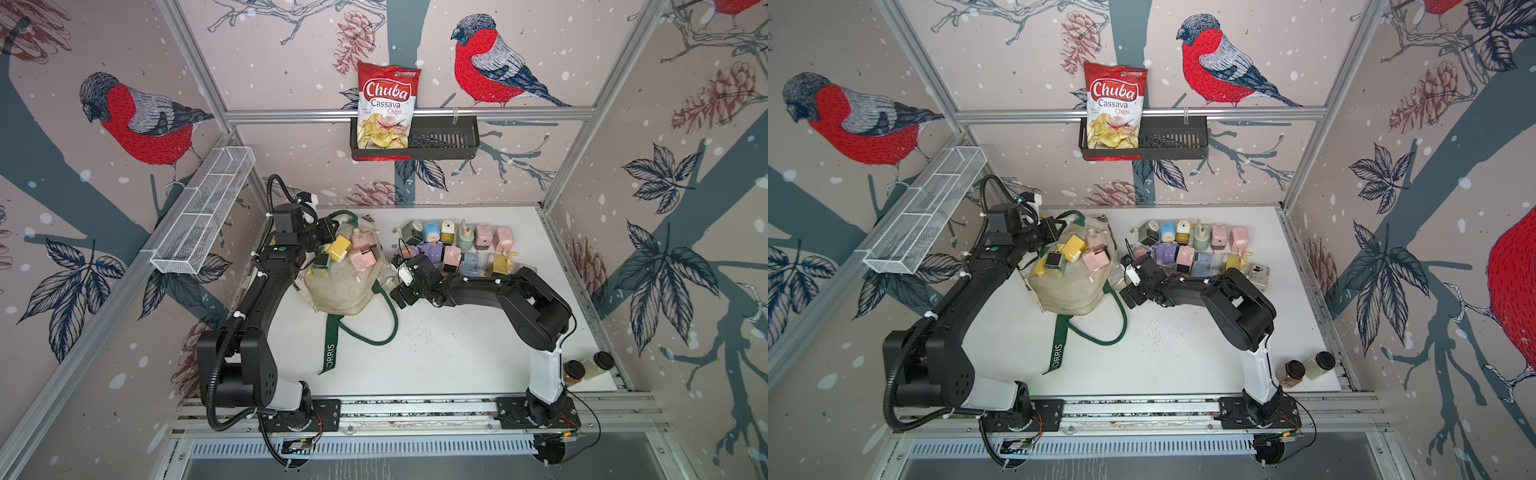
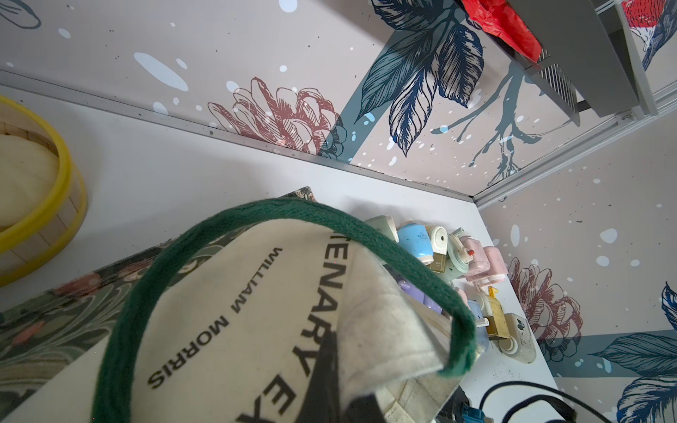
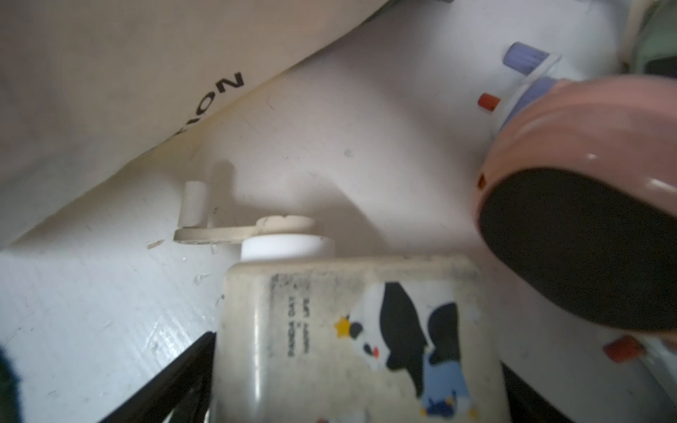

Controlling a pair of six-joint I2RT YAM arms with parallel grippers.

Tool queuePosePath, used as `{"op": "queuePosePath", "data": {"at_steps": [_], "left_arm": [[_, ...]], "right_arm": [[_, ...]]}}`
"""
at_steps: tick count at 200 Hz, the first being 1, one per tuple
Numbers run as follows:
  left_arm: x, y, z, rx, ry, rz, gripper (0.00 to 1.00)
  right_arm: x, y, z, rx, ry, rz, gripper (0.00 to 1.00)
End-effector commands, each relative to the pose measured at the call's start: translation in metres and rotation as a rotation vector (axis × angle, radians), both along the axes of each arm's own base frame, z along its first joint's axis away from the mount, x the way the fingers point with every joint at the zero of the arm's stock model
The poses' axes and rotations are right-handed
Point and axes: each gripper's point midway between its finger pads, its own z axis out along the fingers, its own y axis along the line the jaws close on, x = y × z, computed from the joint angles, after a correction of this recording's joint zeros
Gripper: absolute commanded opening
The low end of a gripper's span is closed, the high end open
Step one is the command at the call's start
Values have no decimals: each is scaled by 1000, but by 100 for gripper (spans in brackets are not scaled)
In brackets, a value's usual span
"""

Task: Take out the pencil sharpeners from the tote bags
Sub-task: Place the pencil sharpener at the center of the board.

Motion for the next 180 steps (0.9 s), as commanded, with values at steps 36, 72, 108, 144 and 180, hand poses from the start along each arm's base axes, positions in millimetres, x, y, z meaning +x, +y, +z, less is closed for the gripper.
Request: {"op": "queuePosePath", "data": {"at_steps": [36, 72, 108, 144, 180], "left_arm": [[0, 1, 5, -6, -10, 5, 0], [0, 1, 5, -6, -10, 4, 0], [0, 1, 5, -8, -10, 3, 0], [0, 1, 6, -9, -12, 3, 0], [0, -1, 4, -14, -8, -2, 0]], "right_arm": [[-1, -15, 38, 17, -73, -41, 100], [-13, -33, 80, 85, -126, -98, 100], [-49, -22, 129, 219, -142, -78, 100], [-90, 20, 157, 306, -102, -29, 100], [-109, 71, 148, 314, -13, -24, 98]]}}
